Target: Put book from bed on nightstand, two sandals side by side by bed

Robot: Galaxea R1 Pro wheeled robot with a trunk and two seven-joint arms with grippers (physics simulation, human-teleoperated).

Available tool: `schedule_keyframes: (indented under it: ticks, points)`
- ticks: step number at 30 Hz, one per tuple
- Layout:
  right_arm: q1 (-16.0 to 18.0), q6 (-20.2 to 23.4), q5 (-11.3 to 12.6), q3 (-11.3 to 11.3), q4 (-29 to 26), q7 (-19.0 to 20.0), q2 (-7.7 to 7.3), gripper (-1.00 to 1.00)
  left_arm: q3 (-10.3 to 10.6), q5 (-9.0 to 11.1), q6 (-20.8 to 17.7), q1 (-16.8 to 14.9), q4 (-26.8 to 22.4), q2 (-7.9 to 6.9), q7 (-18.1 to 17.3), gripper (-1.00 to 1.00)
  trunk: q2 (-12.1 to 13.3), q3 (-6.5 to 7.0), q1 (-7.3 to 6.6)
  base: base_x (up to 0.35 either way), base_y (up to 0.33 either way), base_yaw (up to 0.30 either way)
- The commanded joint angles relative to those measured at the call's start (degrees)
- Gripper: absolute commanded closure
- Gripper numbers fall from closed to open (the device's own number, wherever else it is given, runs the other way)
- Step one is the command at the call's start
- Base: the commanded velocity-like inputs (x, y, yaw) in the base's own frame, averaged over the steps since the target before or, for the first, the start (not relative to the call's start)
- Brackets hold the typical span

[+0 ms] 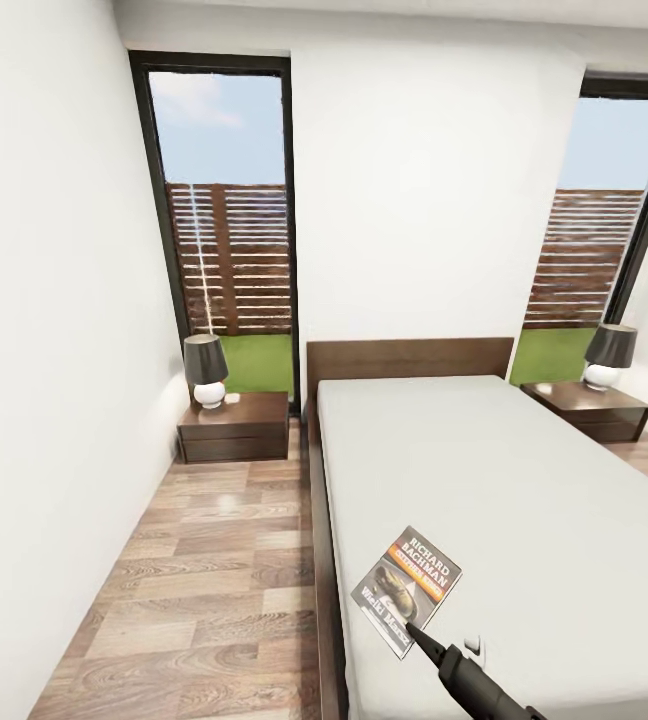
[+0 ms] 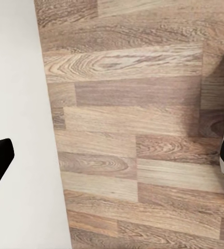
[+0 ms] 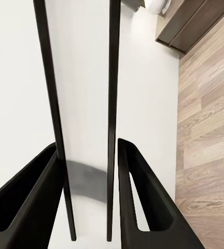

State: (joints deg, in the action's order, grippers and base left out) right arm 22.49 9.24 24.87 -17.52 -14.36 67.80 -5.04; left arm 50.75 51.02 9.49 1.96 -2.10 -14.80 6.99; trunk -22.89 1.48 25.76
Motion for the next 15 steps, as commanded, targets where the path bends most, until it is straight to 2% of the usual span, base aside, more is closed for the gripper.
schedule_keyframes:
  ticks: [1,15]
  points:
    - [0.01,0.60,0.53,0.12,0.04,0.14,-0.02,1.00,0.49,0.31,0.02,0.06,-0.21,-0.05,0.41,-1.00,-0.03,0.00,0.02,0.000,0.000,0.000]
    - [0.01,0.60,0.39,0.07,0.04,0.14,0.58,1.00,0.64,0.31,0.99,0.06,-0.21,-0.05,0.43,-1.00,-0.03,0.00,0.02,0.000,0.000,0.000]
